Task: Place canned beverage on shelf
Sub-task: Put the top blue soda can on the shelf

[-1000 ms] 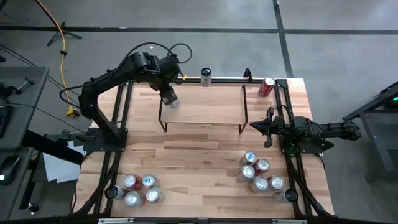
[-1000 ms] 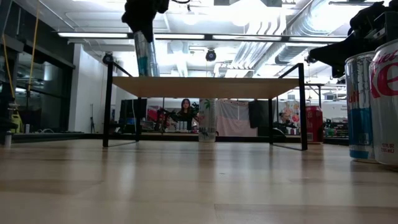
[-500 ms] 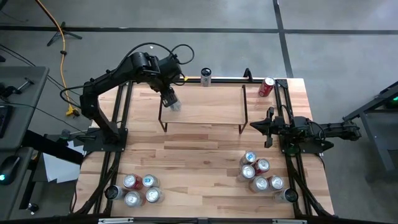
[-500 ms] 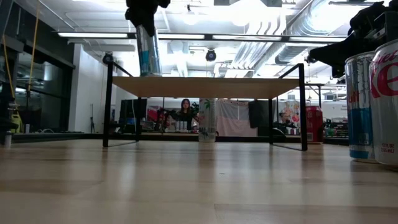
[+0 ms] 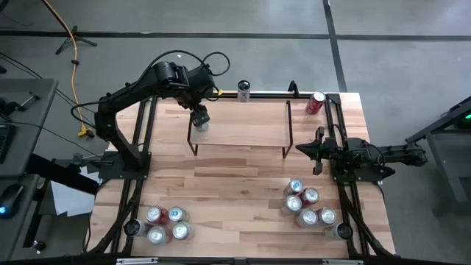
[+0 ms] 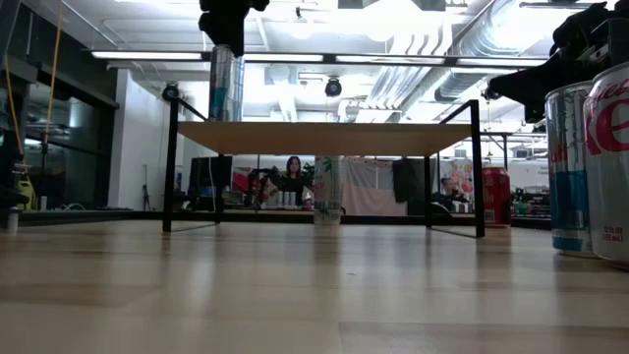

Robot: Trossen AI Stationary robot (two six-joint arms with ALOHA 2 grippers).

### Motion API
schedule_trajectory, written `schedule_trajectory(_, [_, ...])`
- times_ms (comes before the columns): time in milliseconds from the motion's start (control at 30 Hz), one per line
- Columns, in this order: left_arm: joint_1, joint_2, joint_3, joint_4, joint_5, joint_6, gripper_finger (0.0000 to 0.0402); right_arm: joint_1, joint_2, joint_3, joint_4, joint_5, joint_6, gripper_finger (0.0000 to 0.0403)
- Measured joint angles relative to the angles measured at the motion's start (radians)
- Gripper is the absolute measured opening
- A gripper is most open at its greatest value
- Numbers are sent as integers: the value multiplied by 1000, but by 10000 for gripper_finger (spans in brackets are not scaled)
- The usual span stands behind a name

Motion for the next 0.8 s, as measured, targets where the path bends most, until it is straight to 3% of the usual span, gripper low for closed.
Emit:
schedule_trajectory(167, [1, -1, 6, 9, 0, 66, 229, 0, 0, 0, 0, 0, 0, 0])
schedule_trajectory(333, [10, -4, 96, -3, 10, 148, 229, 0, 0, 0, 0, 0, 0, 0])
schedule_trajectory(533, [-3, -11, 197, -4, 72, 492, 229, 0, 0, 0, 0, 0, 0, 0])
schedule_trajectory(667, [-13, -16, 202, -6, 11, 775, 229, 0, 0, 0, 0, 0, 0, 0])
schedule_trajectory(800, [-12, -16, 202, 6, -27, 771, 229, 0, 0, 0, 0, 0, 0, 0])
